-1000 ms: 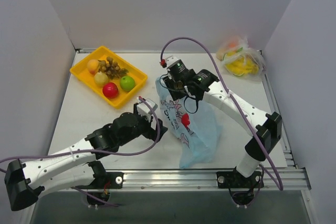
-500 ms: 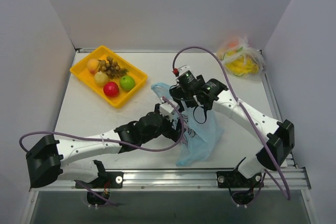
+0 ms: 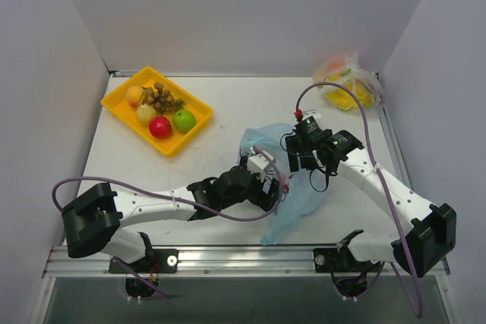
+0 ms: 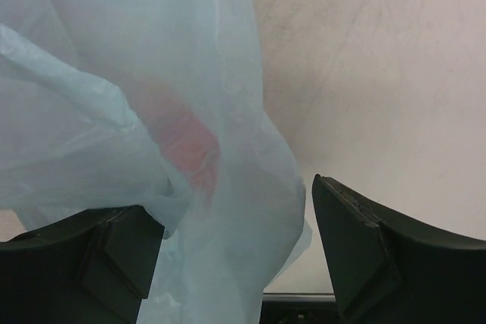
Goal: Untie the knot of the plastic bag and take out the fruit
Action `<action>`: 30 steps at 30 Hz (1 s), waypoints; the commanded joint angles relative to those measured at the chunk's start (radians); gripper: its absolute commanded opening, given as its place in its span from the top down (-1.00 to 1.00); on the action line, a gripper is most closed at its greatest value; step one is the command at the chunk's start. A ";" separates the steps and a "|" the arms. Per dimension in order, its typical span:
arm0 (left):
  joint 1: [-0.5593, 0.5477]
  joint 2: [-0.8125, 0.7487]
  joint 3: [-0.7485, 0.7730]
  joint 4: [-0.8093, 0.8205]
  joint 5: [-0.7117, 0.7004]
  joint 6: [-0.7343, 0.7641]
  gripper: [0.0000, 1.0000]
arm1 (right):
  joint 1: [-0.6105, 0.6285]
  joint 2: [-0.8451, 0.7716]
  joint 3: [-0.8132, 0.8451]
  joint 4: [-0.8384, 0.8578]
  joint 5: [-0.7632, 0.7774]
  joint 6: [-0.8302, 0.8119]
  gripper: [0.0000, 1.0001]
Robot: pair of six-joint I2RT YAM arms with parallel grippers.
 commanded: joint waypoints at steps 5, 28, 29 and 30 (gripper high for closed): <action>-0.020 0.093 0.084 0.114 0.059 -0.012 -0.95 | -0.121 -0.014 -0.145 -0.006 -0.104 0.130 -0.13; -0.027 0.109 -0.019 0.180 -0.111 -0.104 -0.95 | -0.135 -0.026 -0.242 0.350 -0.572 -0.006 1.00; -0.027 0.113 -0.017 0.180 -0.114 -0.107 -0.94 | -0.137 -0.025 -0.255 0.350 -0.569 0.000 1.00; -0.027 0.120 -0.016 0.180 -0.120 -0.109 -0.95 | -0.140 -0.023 -0.262 0.351 -0.569 0.006 1.00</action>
